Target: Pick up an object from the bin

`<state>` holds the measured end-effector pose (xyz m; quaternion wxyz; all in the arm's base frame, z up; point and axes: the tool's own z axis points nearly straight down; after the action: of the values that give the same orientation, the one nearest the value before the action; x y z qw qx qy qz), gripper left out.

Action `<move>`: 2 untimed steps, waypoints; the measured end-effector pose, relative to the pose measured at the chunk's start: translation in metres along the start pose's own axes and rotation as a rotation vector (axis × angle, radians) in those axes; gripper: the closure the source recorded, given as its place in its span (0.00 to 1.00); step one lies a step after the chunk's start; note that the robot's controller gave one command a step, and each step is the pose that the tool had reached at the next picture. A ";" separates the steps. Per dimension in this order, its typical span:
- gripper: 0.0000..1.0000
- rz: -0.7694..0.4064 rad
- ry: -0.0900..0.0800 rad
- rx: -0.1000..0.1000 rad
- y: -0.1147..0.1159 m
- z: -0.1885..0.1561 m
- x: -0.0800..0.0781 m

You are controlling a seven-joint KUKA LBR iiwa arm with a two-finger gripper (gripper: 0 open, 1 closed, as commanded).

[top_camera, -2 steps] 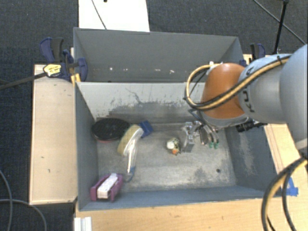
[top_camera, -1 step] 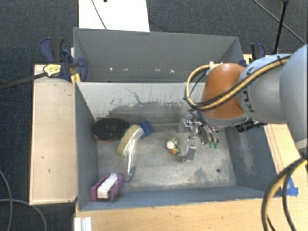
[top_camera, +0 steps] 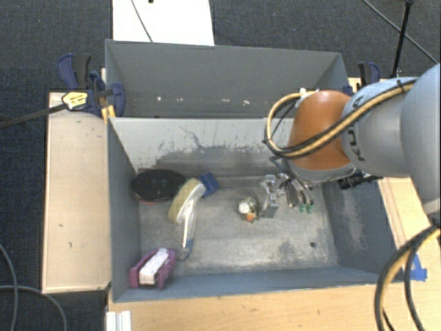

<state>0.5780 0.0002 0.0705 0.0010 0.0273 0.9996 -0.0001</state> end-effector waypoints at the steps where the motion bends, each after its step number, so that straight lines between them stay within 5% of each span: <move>1: 0.00 -0.001 0.000 0.000 0.000 0.000 0.000; 2: 0.00 -0.063 0.003 -0.001 0.025 0.000 0.036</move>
Offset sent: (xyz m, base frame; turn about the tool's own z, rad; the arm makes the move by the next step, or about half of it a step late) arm 0.0000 0.0000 0.0000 0.0000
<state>0.5435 0.0272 0.0701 -0.0006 -0.0044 1.0000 0.0003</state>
